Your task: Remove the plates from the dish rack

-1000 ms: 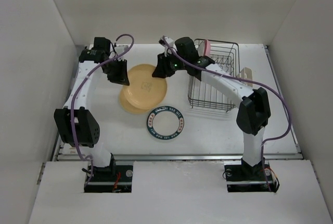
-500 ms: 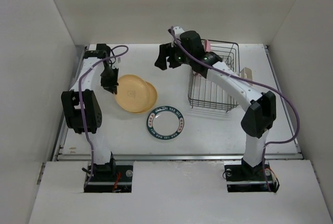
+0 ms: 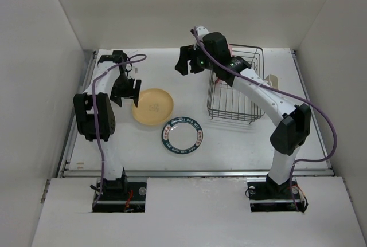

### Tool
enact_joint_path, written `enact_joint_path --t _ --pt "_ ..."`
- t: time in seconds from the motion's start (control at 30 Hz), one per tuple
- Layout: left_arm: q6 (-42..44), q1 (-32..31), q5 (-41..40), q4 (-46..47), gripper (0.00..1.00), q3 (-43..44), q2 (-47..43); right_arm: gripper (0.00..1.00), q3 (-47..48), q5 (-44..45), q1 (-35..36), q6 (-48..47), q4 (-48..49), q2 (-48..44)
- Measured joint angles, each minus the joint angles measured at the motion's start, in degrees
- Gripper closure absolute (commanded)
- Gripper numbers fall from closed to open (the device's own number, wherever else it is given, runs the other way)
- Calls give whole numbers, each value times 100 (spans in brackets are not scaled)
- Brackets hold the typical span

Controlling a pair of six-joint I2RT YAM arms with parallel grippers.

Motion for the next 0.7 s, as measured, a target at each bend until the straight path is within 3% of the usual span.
enact_joint_path --t 0.2,0.5,0.7 --pt "107 -243 -424 -35 28 0 0 19 105 916 -11 105 -407 -4" --pt "59 -271 -1021 48 28 0 -376 45 1023 3512 -813 769 -1427 68" --pt "11 -271 -1182 114 28 -2 -826 47 1469 4365 -1235 863 -1700 492"
